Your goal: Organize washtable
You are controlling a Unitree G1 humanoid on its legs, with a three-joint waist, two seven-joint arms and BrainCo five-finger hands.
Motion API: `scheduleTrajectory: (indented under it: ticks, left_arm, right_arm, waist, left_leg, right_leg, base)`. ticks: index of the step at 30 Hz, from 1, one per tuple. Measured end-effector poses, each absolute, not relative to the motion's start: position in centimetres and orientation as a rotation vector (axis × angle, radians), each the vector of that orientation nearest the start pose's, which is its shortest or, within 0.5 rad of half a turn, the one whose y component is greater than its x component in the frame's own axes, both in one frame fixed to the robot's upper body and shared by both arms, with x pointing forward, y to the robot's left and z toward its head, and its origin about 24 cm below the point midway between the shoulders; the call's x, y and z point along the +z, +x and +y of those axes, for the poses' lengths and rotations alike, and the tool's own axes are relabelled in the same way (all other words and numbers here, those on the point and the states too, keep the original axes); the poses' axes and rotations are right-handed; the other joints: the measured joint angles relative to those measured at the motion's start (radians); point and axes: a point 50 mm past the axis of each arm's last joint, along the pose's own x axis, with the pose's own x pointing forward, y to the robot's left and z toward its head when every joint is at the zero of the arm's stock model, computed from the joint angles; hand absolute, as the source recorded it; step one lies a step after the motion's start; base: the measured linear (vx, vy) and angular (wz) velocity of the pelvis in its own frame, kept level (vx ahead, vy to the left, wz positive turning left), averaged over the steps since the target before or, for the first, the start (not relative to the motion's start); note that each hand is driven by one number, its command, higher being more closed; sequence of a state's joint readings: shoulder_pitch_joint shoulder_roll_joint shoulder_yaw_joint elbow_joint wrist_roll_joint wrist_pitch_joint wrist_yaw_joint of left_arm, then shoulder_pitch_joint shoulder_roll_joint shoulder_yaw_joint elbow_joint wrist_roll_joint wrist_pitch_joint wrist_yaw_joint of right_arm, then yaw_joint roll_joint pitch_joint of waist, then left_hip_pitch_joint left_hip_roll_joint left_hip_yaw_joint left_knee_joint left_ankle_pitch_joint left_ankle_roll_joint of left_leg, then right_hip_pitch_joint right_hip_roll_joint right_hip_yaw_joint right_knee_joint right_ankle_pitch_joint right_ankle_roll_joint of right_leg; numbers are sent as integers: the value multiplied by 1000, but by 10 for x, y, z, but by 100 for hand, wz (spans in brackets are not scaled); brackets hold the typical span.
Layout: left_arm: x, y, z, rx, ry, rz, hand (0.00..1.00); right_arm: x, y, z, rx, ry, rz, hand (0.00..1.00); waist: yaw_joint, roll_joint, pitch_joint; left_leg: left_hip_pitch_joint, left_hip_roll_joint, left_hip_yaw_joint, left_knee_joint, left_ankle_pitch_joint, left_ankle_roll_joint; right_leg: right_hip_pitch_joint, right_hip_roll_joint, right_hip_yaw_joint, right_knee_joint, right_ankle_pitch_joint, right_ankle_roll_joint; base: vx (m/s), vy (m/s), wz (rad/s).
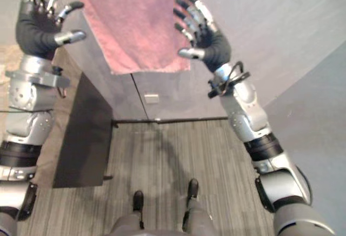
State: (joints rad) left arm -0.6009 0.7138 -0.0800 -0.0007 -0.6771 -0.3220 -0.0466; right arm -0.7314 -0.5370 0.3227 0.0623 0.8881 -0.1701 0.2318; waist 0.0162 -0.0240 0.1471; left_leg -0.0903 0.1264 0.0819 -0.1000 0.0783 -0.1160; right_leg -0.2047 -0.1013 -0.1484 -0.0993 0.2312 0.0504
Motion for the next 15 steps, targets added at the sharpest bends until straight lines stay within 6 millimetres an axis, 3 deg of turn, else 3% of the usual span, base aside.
scheduleTrajectory:
  ticks: [5,9,15]
  left_arm:
    - [253,308,191,-360,48,-754,0]
    - [236,333,177,-389,52,-628,0]
    - [246,358,153,-425,92,-564,0]
  right_arm:
    - [230,321,-106,784,179,-541,0]
    - [223,328,-92,804,184,-493,0]
    - [235,341,-77,788,188,-485,0]
  waist:
    - [-2,15,-30]
    - [-3,16,-32]
    - [-7,16,-32]
  left_leg:
    - [0,1,0,0,0,0]
    - [-22,0,2,0,1,-1]
    - [-90,2,5,5,23,-14]
  right_leg:
    - [0,0,0,0,-8,8]
    - [-26,-1,3,0,-6,5]
    - [-103,3,7,0,26,-11]
  base:
    - [0,0,0]
    - [0,0,0]
    - [12,9,0]
